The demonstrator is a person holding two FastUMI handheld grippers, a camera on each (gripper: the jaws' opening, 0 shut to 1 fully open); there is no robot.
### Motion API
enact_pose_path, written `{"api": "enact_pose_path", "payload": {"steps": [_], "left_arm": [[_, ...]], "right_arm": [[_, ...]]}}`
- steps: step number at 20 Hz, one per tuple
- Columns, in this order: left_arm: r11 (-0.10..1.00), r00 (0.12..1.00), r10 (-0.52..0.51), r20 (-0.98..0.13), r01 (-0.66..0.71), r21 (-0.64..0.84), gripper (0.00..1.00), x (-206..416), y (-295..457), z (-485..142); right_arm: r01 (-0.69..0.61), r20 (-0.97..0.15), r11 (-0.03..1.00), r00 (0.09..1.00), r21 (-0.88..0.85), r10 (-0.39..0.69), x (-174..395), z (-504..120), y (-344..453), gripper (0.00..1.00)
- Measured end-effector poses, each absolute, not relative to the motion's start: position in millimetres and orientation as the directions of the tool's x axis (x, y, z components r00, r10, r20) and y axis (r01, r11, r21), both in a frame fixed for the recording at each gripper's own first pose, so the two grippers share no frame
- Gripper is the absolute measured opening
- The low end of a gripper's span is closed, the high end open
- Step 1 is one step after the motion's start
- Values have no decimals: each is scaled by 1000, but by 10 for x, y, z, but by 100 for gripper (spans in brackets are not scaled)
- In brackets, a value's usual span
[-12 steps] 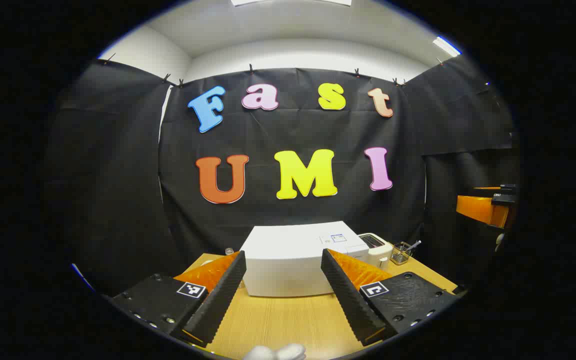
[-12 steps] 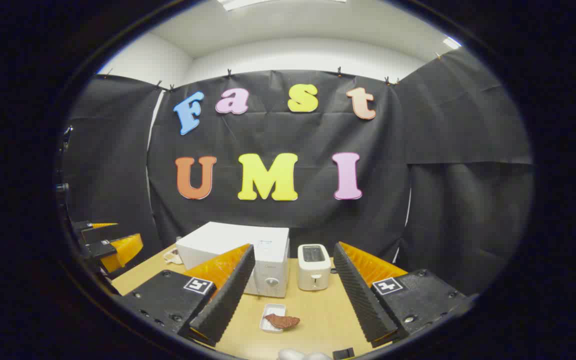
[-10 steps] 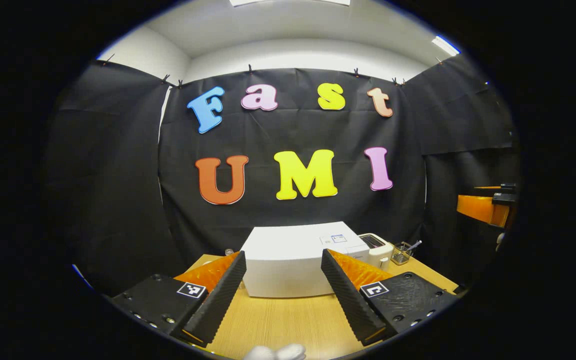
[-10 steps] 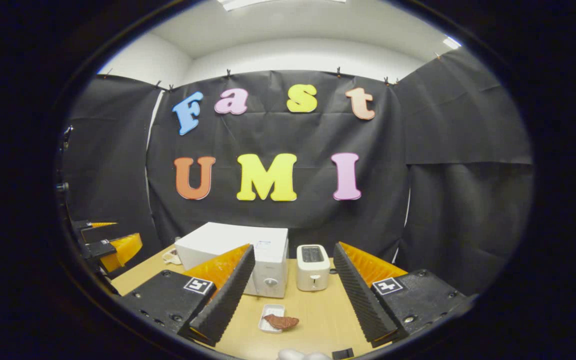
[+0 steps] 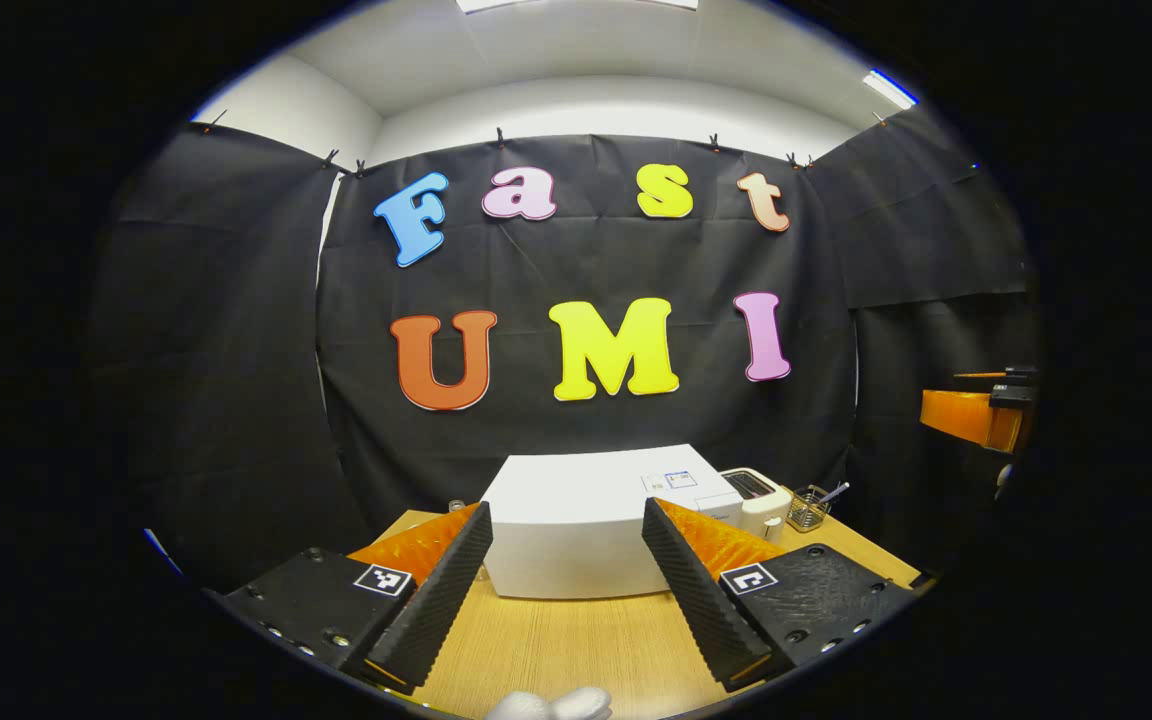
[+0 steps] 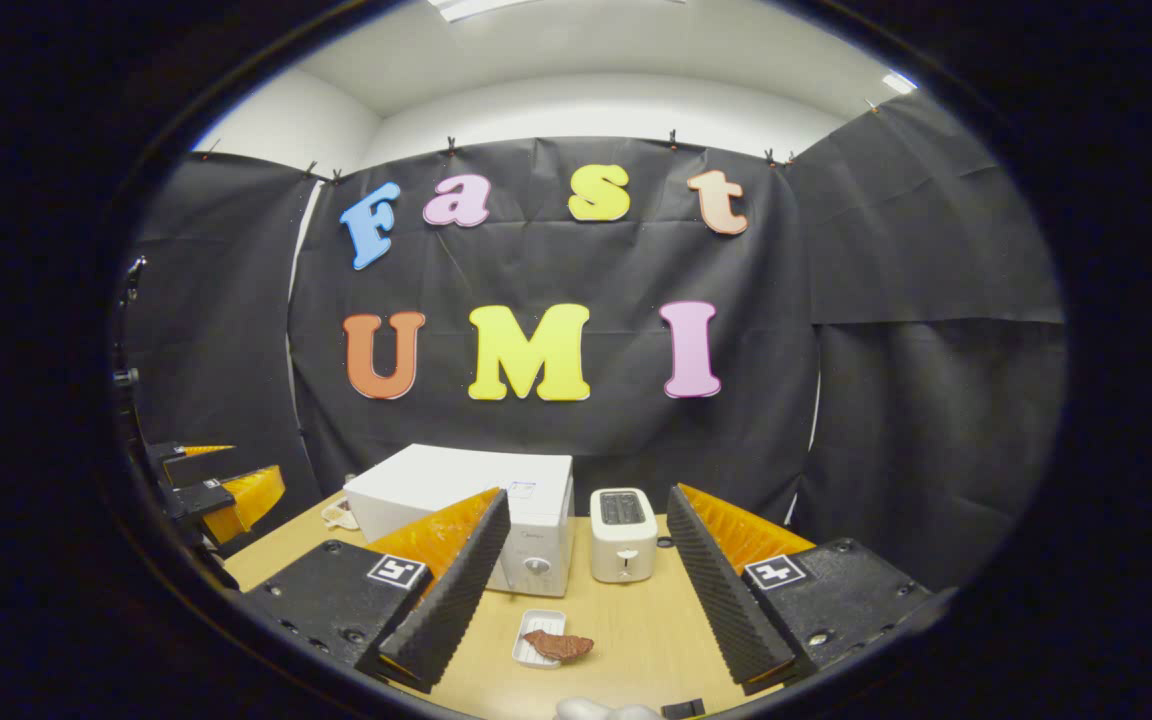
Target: Open the microwave oven with the left hand, put the food in, and close the microwave oven.
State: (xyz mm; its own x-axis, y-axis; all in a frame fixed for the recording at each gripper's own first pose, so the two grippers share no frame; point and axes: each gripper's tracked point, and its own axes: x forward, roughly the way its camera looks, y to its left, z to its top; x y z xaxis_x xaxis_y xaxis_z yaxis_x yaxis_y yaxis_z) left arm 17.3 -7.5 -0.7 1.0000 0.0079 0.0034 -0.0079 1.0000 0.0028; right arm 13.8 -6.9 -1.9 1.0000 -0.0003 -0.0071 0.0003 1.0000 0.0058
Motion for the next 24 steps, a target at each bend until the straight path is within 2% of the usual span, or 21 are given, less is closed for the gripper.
{"api": "enact_pose_path", "payload": {"steps": [1, 2, 5, 6, 7, 8, 9, 10, 11, 20, 21, 22, 24], "left_arm": [[1000, 1000, 6, 4, -6, 2, 96, 196, -91, -39], [1000, 1000, 6, 0, -6, 3, 96, 227, -107, -85], [999, 999, -23, -34, 22, -23, 96, 368, -303, -334], [998, 998, -42, -42, 40, -39, 96, 431, -409, -411], [997, 998, -55, -42, 53, -51, 96, 494, -508, -477], [996, 997, -67, -41, 65, -59, 100, 578, -601, -564], [995, 995, -83, -46, 80, -66, 96, 669, -718, -659], [993, 994, -97, -51, 93, -73, 96, 759, -829, -768], [991, 992, -112, -51, 107, -82, 96, 852, -944, -879], [988, 983, -141, -114, 132, -84, 96, 2001, -1543, -1859], [989, 985, -130, -117, 120, -91, 89, 2118, -1567, -1920], [988, 984, -130, -124, 118, -98, 96, 2231, -1591, -1985], [987, 981, -133, -144, 119, -104, 96, 2395, -1656, -2115]], "right_arm": [[-1, -5, 1000, 1000, 3, 1, 162, -9, -71, 94], [0, -3, 1000, 1000, 1, 0, 178, -13, -79, 100], [-7, -5, 1000, 1000, 3, 7, 219, -12, -137, 100], [-8, 3, 1000, 1000, 9, 8, 235, 20, -180, 95], [-2, 5, 1000, 1000, 14, 2, 250, 36, -235, 100], [10, -1, 1000, 1000, 16, -10, 281, 22, -310, 100], [19, -6, 1000, 1000, 20, -19, 310, 34, -373, 100], [26, -14, 999, 1000, 19, -26, 343, 35, -428, 94], [35, -23, 999, 999, 13, -35, 373, 33, -486, 100], [92, -82, 993, 992, -75, -98, 679, -67, -882, 100], [101, -92, 992, 990, -79, -108, 703, -90, -923, 100], [107, -103, 991, 988, -80, -115, 730, -139, -951, 100], [111, -126, 989, 985, -94, -122, 760, -221, -983, 100]]}}
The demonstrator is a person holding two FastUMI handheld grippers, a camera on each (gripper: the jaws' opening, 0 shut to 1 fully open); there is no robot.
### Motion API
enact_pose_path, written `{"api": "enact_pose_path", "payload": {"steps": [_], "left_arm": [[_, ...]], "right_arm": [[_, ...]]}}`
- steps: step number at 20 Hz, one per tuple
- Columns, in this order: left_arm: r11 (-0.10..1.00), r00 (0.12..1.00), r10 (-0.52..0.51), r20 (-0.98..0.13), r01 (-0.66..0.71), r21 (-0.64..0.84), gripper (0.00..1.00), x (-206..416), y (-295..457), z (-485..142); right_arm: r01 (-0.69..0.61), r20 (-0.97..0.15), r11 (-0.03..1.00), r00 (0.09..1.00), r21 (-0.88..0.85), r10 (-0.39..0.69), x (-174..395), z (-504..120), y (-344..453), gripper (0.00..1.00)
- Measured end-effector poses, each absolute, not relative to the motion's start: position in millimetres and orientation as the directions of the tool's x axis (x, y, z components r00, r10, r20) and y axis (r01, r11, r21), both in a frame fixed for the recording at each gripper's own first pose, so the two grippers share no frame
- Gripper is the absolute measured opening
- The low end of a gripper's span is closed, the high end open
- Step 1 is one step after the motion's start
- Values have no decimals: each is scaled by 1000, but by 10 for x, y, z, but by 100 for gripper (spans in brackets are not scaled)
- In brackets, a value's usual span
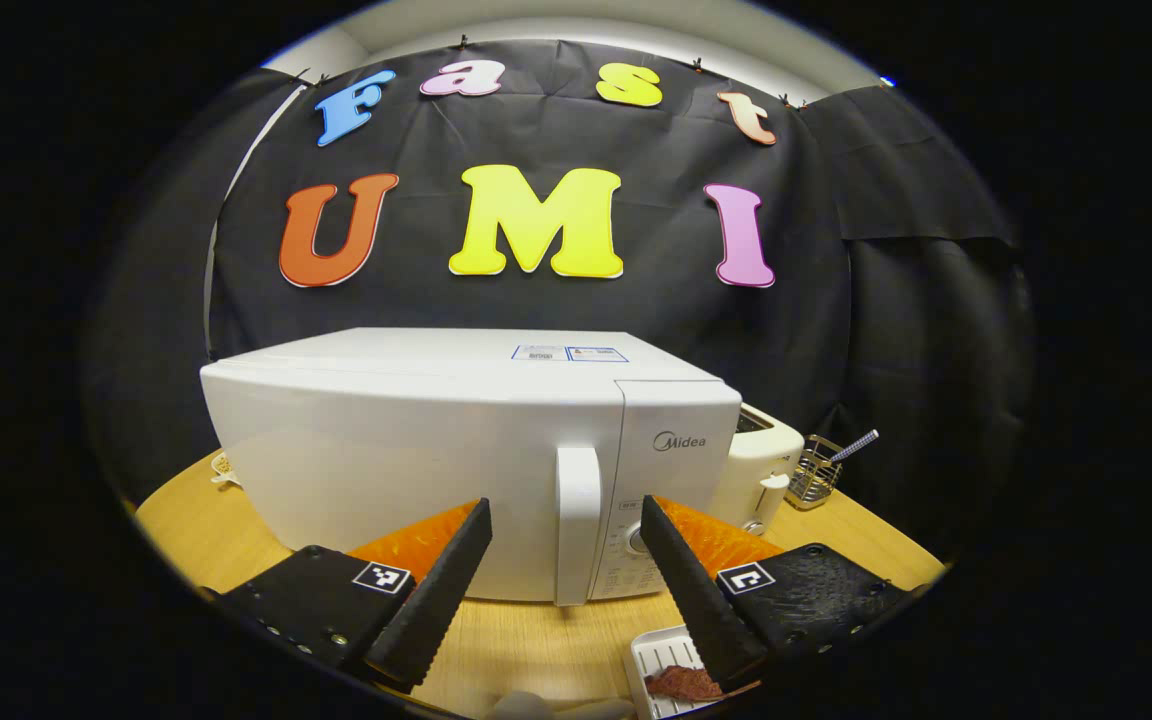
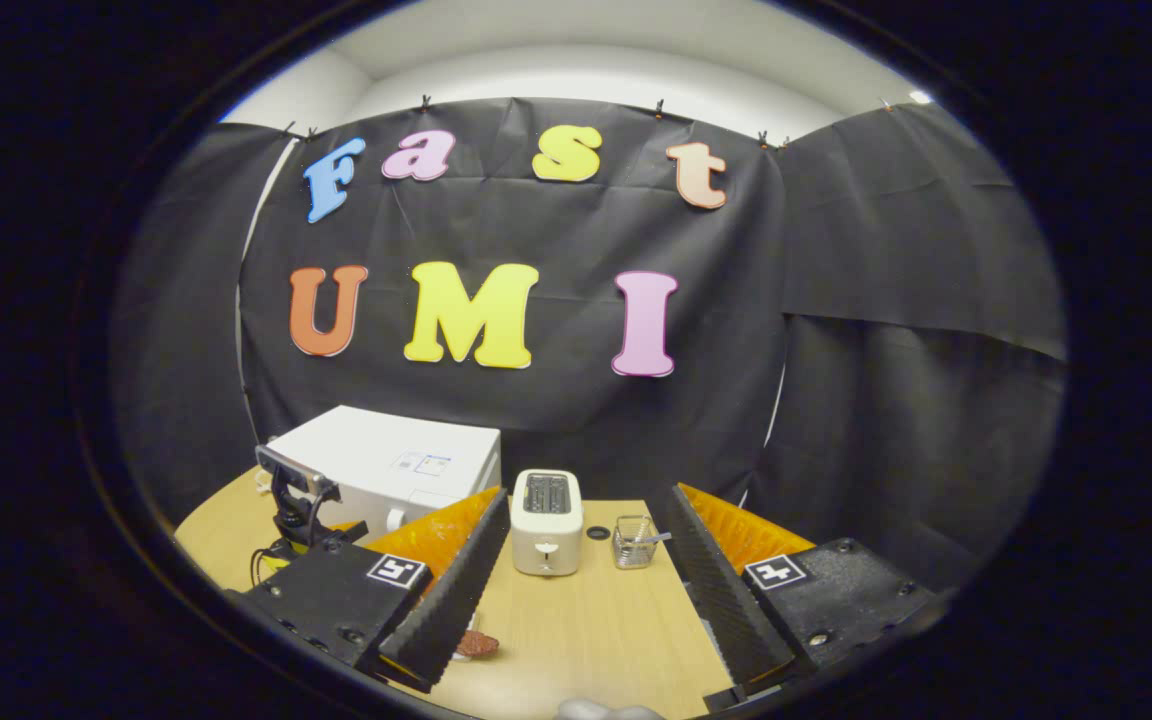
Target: Open the microwave oven with the left hand, put the food in, and close the microwave oven.
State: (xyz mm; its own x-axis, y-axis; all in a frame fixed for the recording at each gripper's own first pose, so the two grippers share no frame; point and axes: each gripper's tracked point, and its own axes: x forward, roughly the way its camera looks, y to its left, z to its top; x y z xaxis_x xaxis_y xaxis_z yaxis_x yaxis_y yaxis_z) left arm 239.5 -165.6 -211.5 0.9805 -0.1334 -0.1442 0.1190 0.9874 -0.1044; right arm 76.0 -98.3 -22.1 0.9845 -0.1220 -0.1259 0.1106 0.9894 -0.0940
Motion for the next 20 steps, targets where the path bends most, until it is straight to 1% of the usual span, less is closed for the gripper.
{"api": "enact_pose_path", "payload": {"steps": [1, 4, 5, 6, 7, 8, 9, 10, 11, 12, 13, 14, 15, 16, 17, 18, 19, 20], "left_arm": [[989, 982, -127, -143, 113, -97, 94, 2428, -1659, -2129], [987, 979, -140, -147, 127, -96, 83, 2482, -1697, -2193], [985, 977, -156, -146, 143, -94, 67, 2527, -1742, -2212], [985, 976, -159, -150, 147, -85, 66, 2515, -1743, -2208], [988, 979, -146, -145, 136, -72, 41, 2556, -1714, -2217], [987, 976, -155, -154, 146, -68, 20, 2561, -1720, -2253], [986, 973, -161, -163, 152, -68, 43, 2575, -1723, -2277], [984, 972, -171, -162, 162, -70, 33, 2565, -1720, -2280], [983, 965, -179, -194, 167, -75, 32, 2540, -1719, -2337], [983, 968, -178, -174, 166, -80, 18, 2532, -1705, -2290], [985, 971, -167, -172, 155, -78, 29, 2567, -1710, -2303], [987, 973, -155, -173, 144, -71, 10, 2541, -1690, -2303], [989, 976, -142, -163, 133, -64, 19, 2552, -1687, -2283], [989, 976, -137, -167, 127, -73, 15, 2562, -1685, -2297], [989, 976, -134, -170, 122, -79, 5, 2530, -1684, -2298], [989, 977, -133, -165, 120, -84, 14, 2528, -1689, -2288], [989, 977, -134, -167, 121, -84, 14, 2532, -1684, -2291], [989, 977, -132, -170, 119, -85, 14, 2528, -1680, -2287]], "right_arm": [[111, -133, 988, 983, -103, -124, 768, -227, -995, 100], [113, -126, 985, 984, -131, -129, 804, -210, -1045, 100], [115, -125, 984, 983, -138, -133, 823, -198, -1055, 95], [110, -123, 984, 984, -141, -127, 844, -198, -1051, 100], [105, -126, 984, 984, -144, -123, 858, -194, -1034, 95], [102, -127, 984, 984, -146, -121, 873, -216, -1039, 100], [98, -131, 985, 984, -145, -118, 890, -227, -1031, 96], [94, -136, 985, 984, -142, -113, 877, -245, -1032, 96], [93, -139, 985, 984, -144, -114, 885, -252, -1040, 100], [93, -140, 985, 984, -144, -113, 889, -269, -1058, 96], [94, -143, 986, 983, -141, -114, 887, -288, -1067, 96], [92, -146, 987, 983, -135, -111, 886, -301, -1067, 100], [88, -153, 987, 982, -131, -108, 889, -304, -1057, 100], [86, -155, 988, 982, -132, -106, 891, -329, -1056, 100], [85, -158, 987, 982, -135, -106, 883, -343, -1066, 100], [81, -161, 988, 982, -134, -102, 874, -347, -1063, 100], [79, -165, 988, 981, -135, -101, 854, -355, -1056, 100], [76, -161, 988, 982, -135, -98, 846, -342, -1056, 96]]}}
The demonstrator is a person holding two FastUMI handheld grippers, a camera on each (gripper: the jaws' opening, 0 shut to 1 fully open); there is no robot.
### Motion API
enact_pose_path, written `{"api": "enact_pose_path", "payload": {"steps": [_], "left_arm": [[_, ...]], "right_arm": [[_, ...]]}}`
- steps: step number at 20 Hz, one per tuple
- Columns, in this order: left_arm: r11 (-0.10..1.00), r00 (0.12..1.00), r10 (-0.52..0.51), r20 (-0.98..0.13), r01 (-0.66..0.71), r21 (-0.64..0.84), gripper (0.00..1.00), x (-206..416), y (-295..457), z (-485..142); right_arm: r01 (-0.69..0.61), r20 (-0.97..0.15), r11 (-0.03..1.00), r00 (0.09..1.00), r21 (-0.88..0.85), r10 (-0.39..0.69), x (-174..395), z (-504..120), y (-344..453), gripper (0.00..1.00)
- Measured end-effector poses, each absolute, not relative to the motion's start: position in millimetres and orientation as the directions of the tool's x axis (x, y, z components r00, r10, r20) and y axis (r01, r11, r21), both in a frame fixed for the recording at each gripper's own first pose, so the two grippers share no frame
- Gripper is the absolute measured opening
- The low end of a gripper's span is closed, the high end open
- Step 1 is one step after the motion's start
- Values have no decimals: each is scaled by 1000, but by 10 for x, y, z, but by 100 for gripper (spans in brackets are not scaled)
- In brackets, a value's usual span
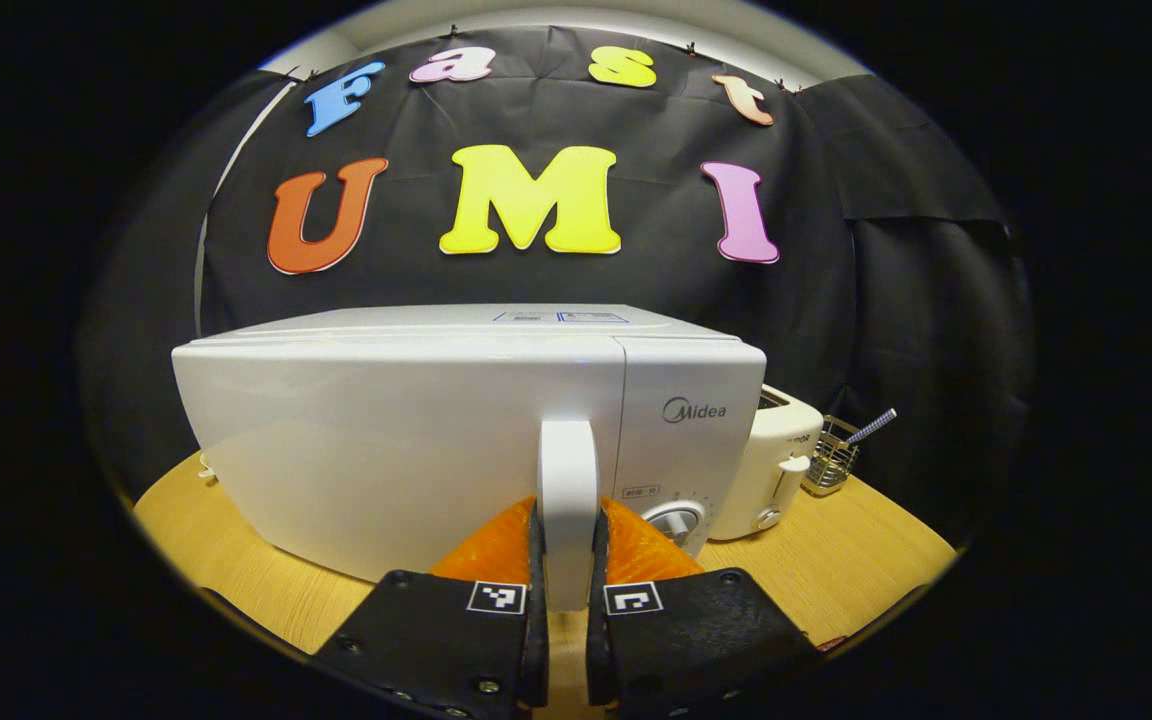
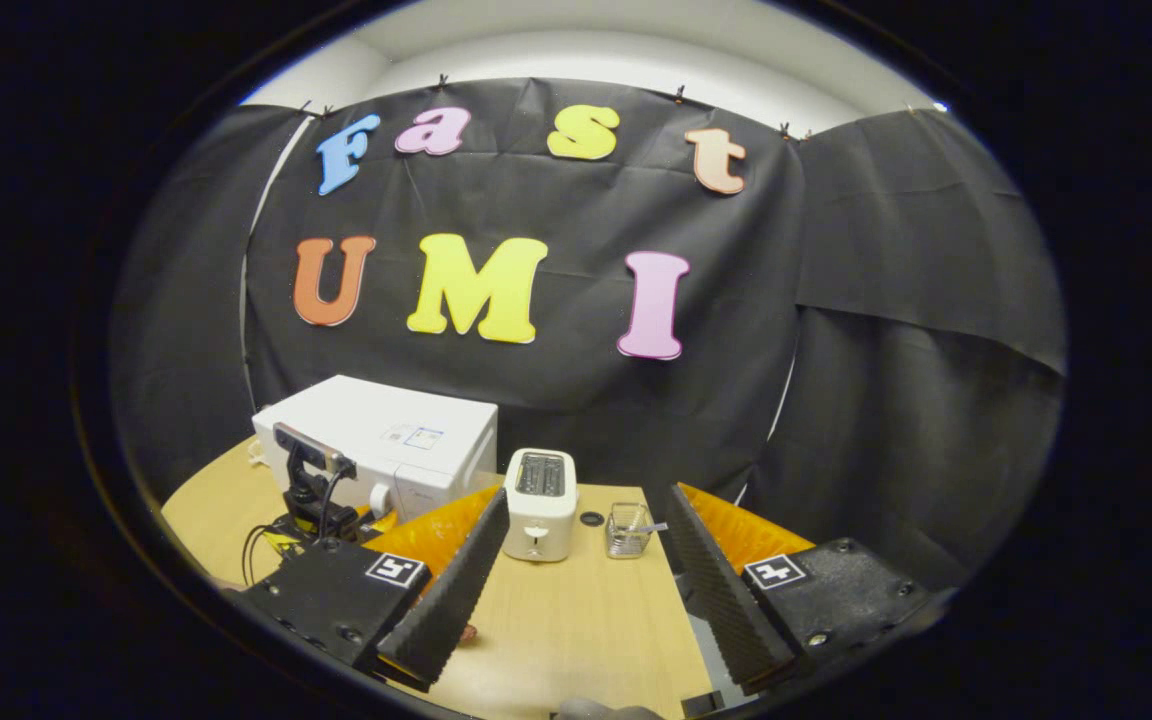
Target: Open the microwave oven with the left hand, put the food in, and close the microwave oven.
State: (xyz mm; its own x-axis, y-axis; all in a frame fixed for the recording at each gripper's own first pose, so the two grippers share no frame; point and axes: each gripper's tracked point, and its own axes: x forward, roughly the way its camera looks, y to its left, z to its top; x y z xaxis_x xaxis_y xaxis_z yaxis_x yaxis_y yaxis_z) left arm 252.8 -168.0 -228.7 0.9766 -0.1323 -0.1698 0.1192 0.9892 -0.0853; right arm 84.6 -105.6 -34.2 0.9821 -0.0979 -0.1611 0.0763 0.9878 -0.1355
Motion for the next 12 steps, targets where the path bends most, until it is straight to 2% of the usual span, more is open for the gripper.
{"api": "enact_pose_path", "payload": {"steps": [1, 2, 3, 4, 5, 6, 7, 12], "left_arm": [[989, 975, -135, -175, 123, -83, 14, 2518, -1679, -2299], [988, 975, -140, -175, 126, -89, 14, 2511, -1678, -2285], [987, 973, -143, -184, 127, -96, 14, 2499, -1681, -2304], [987, 970, -141, -199, 122, -101, 14, 2394, -1667, -2316], [988, 971, -141, -191, 127, -83, 14, 2295, -1658, -2322], [989, 973, -145, -180, 138, -49, 14, 2185, -1632, -2346], [989, 977, -147, -153, 146, -18, 14, 2077, -1585, -2305], [982, 959, -189, -213, 186, -35, 14, 1515, -1366, -2404]], "right_arm": [[77, -155, 987, 983, -138, -98, 827, -312, -1050, 100], [75, -148, 987, 984, -142, -96, 802, -301, -1054, 96], [71, -149, 987, 984, -148, -93, 792, -294, -1037, 100], [66, -144, 986, 986, -152, -89, 773, -288, -1028, 100], [67, -138, 986, 986, -156, -89, 771, -271, -1031, 96], [68, -133, 985, 987, -159, -90, 758, -271, -1030, 96], [60, -134, 986, 988, -158, -82, 737, -287, -1003, 100], [7, -156, 993, 987, -120, -26, 665, -407, -721, 100]]}}
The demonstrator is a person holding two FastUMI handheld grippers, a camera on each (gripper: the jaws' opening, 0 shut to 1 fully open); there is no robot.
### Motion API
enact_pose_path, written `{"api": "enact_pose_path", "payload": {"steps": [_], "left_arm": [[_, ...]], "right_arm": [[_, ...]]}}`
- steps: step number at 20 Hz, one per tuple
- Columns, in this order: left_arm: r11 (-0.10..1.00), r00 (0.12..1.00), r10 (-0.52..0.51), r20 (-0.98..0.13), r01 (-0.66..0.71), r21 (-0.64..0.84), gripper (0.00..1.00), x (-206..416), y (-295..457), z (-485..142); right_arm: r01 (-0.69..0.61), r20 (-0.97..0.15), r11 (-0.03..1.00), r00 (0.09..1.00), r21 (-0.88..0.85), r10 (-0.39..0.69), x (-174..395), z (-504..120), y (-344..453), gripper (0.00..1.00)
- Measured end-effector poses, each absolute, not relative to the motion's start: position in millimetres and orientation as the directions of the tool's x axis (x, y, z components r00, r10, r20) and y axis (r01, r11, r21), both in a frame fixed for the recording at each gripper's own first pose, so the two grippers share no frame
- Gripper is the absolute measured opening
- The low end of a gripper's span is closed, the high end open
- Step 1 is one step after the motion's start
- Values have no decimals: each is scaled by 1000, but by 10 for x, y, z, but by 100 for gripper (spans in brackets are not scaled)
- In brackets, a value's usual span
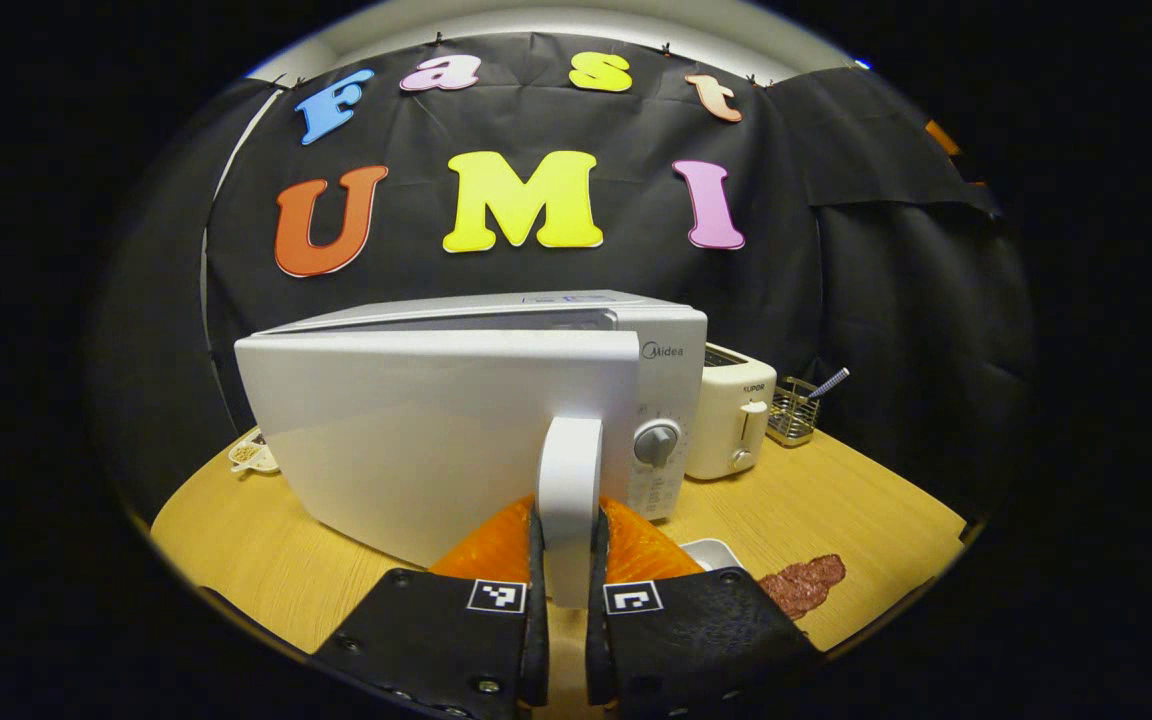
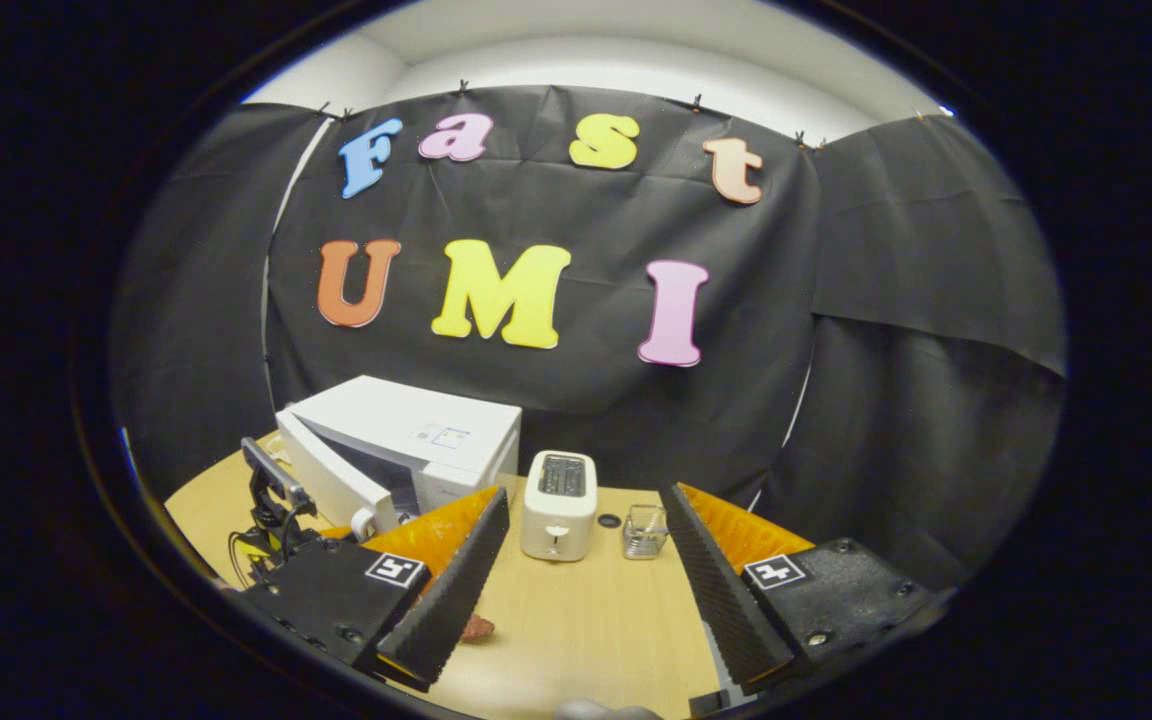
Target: Open the microwave oven with the left hand, put the food in, and close the microwave oven.
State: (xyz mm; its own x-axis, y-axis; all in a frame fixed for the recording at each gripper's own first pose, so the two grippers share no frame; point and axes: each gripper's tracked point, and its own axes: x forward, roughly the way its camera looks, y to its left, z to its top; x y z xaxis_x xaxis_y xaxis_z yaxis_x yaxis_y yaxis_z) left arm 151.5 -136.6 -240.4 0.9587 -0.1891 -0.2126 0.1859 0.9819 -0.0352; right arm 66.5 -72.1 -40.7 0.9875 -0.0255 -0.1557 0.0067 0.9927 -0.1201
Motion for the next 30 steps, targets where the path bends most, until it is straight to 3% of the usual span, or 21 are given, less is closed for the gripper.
{"api": "enact_pose_path", "payload": {"steps": [1, 2, 5, 6, 7, 8, 11, 14, 15, 16, 17, 18, 23, 24, 27, 28, 29, 30], "left_arm": [[981, 956, -192, -223, 190, -31, 14, 1414, -1307, -2413], [981, 955, -191, -228, 189, -31, 14, 1333, -1253, -2424], [985, 949, -174, -262, 171, -37, 16, 1048, -1041, -2474], [986, 949, -167, -269, 164, -34, 18, 939, -944, -2484], [987, 948, -158, -275, 155, -33, 18, 855, -857, -2500], [989, 947, -149, -283, 147, -28, 18, 760, -758, -2518], [996, 954, -84, -289, 89, 7, 23, 534, -400, -2542], [998, 952, -36, -305, 48, 32, 50, 366, -90, -2566], [999, 949, -25, -315, 39, 37, 51, 324, -1, -2587], [999, 948, -5, -317, 20, 44, 51, 297, 132, -2606], [999, 948, -12, -317, 23, 28, 72, 275, 197, -2614], [1000, 949, -7, -317, 13, 16, 82, 231, 256, -2602], [999, 951, 34, -306, -27, 29, 89, 114, 557, -2596], [999, 951, 38, -308, -30, 32, 90, 87, 603, -2594], [999, 949, 50, -312, -42, 34, 90, 10, 744, -2597], [998, 949, 55, -312, -47, 33, 90, -8, 794, -2597], [998, 947, 58, -315, -51, 31, 90, -33, 848, -2599], [998, 946, 62, -319, -56, 27, 90, -65, 901, -2596]], "right_arm": [[-6, -158, 994, 987, -110, -11, 648, -412, -645, 96], [-14, -157, 994, 988, -105, -2, 617, -403, -576, 100], [-34, -146, 993, 989, -110, 17, 539, -410, -401, 96], [-41, -151, 993, 988, -108, 24, 508, -434, -341, 100], [-48, -153, 994, 988, -102, 32, 469, -461, -286, 95], [-52, -156, 994, 987, -97, 36, 435, -477, -230, 100], [-63, -165, 995, 985, -83, 48, 343, -528, -67, 100], [-75, -162, 994, 985, -85, 60, 230, -540, 96, 96], [-77, -162, 993, 985, -87, 62, 198, -542, 138, 100], [-81, -158, 993, 985, -88, 66, 175, -530, 185, 95], [-83, -160, 993, 985, -88, 69, 159, -547, 227, 100], [-87, -161, 992, 984, -89, 72, 137, -555, 269, 95], [-105, -162, 990, 983, -93, 89, 63, -588, 482, 96], [-108, -164, 990, 982, -93, 92, 54, -597, 526, 100], [-123, -179, 989, 978, -86, 106, 23, -680, 648, 100], [-129, -183, 988, 977, -84, 112, 21, -689, 696, 96], [-134, -185, 988, 976, -83, 116, 14, -711, 734, 100], [-138, -187, 987, 975, -84, 120, 7, -721, 772, 96]]}}
